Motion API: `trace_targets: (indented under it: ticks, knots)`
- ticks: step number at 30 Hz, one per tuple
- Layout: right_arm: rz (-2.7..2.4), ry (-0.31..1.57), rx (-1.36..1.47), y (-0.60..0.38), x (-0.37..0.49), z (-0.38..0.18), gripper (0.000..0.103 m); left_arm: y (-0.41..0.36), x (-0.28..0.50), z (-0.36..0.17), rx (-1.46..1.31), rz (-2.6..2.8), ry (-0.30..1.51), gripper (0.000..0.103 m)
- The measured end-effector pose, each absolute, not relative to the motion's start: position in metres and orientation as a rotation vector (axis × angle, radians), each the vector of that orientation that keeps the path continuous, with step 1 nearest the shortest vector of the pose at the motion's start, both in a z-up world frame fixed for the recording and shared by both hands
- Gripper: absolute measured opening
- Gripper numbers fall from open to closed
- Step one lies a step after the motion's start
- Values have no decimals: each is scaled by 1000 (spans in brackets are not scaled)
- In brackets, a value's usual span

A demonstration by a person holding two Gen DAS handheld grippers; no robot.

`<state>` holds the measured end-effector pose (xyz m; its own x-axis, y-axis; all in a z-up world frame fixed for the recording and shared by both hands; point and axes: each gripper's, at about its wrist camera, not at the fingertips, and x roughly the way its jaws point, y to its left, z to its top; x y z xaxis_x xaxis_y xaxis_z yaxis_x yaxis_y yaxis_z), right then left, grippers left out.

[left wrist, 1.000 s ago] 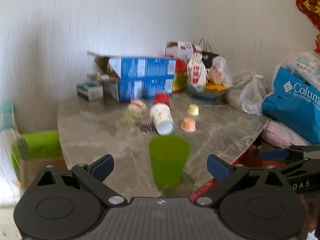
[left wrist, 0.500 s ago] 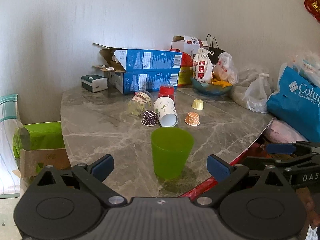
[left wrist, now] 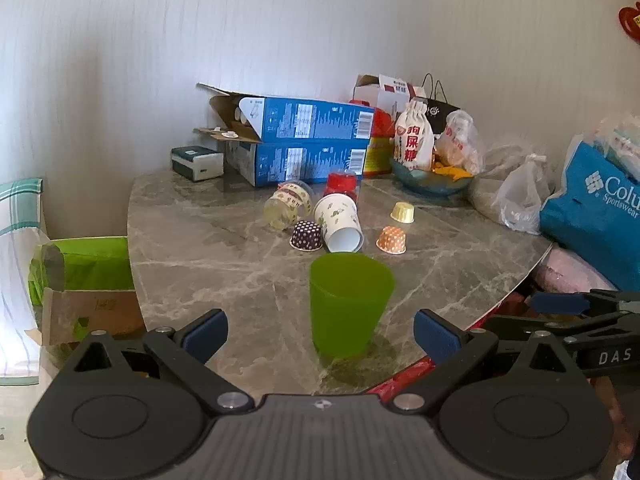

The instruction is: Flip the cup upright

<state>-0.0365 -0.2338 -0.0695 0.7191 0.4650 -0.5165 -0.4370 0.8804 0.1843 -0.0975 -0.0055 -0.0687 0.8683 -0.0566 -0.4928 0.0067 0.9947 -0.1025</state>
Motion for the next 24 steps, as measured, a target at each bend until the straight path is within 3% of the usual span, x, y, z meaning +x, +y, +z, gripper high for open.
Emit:
trace_targets:
  ticks: [24]
  knots:
    - [511,600,92,-241,-31,-77,102,-7,-93,-74,-110,-34,532,101]
